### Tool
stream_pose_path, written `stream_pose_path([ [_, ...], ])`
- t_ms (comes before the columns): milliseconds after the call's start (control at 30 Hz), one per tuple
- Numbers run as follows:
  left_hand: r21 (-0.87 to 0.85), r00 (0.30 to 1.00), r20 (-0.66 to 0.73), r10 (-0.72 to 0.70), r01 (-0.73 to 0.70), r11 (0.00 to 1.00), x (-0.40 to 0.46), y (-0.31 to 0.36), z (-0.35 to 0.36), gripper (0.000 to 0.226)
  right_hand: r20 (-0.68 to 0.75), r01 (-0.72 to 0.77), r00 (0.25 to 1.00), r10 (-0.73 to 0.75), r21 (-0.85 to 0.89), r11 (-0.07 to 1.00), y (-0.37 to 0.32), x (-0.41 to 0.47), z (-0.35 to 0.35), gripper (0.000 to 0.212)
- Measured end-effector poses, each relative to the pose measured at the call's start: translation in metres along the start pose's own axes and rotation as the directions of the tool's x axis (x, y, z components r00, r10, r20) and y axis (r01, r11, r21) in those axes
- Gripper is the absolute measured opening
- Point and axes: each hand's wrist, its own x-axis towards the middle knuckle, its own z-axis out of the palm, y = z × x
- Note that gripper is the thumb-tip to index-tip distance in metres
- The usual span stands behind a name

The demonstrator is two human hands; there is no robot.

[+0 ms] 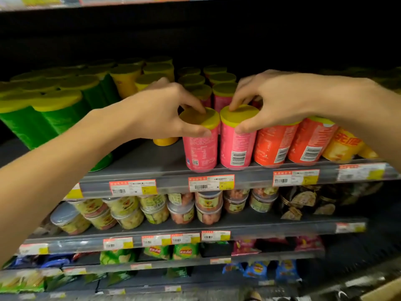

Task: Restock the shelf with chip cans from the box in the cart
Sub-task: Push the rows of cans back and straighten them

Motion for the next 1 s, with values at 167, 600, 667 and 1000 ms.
stream_pose_path([
  [167, 0.009, 0.998, 0.008, 0.061, -0.061, 0.998, 0.006, -0.001, -0.002, 0.061, -0.011, 0.005, 1.0, -0.005, -0.004, 1.0, 0.002, 0.002, 0.0, 0.065],
  [600, 0.037, 0.998, -0.018, 0.054, -0.053, 0.998, 0.049, -0.031, -0.024, 0.044, -0.105, 0.014, 0.994, -0.018, -0.032, 0.999, 0.033, 0.04, -0.005, 0.043],
  [667, 0.054, 0.999, -0.012, 0.035, -0.034, 0.998, 0.062, -0.039, -0.023, 0.038, -0.099, -0.004, 0.995, -0.004, -0.081, 0.997, 0.04, 0.053, -0.002, 0.044],
  [1000, 0.065, 0.98, 0.17, -0.1, 0.09, 0.994, 0.1, -0.056, -0.006, 0.052, -0.051, 0.047, 0.997, -0.051, -0.087, 0.995, 0.058, 0.098, 0.01, 0.061],
])
